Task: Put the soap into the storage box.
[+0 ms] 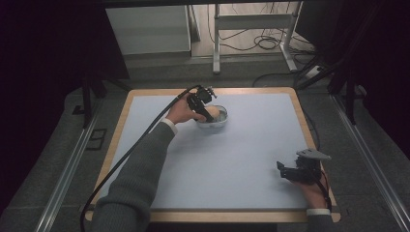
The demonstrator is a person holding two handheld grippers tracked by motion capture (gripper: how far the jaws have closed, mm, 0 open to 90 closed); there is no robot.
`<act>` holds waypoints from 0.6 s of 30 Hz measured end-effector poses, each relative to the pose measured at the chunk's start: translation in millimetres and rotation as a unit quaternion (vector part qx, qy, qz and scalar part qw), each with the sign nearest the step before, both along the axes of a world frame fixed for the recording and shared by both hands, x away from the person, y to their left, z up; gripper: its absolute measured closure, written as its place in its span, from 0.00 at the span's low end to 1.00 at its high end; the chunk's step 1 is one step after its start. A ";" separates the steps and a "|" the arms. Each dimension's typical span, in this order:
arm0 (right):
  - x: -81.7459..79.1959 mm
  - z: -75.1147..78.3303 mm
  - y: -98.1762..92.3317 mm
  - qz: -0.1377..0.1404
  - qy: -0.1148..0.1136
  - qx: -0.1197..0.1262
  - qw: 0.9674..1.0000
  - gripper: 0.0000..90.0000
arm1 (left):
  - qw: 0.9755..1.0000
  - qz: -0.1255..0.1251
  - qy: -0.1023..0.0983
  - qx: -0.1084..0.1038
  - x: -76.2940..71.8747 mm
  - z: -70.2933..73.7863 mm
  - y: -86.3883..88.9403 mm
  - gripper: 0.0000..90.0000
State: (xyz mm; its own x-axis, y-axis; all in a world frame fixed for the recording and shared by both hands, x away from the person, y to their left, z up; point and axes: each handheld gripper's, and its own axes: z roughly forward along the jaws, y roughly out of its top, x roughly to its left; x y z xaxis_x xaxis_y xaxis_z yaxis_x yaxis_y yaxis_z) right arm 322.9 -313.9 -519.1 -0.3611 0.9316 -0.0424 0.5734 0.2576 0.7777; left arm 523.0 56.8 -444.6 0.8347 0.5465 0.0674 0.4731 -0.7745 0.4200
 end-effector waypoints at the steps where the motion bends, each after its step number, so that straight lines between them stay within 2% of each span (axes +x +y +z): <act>1: 0.0 -0.2 -0.1 0.000 0.001 -0.001 1.000 0.09 | 1.000 -0.002 0.000 0.002 0.8 -1.3 -0.1 0.36; 7: 0.2 -0.3 0.0 -0.001 0.001 -0.002 1.000 0.09 | 1.000 -0.006 0.007 -0.002 4.8 -6.0 -1.5 0.36; 15: 0.0 -0.6 -0.9 -0.002 0.001 -0.002 1.000 0.09 | 1.000 -0.017 -0.002 0.004 6.5 -10.6 -9.0 0.36; 18: -0.5 -0.6 -1.7 -0.003 0.001 -0.002 1.000 0.09 | 1.000 -0.016 -0.008 -0.017 4.6 -6.2 -7.6 0.32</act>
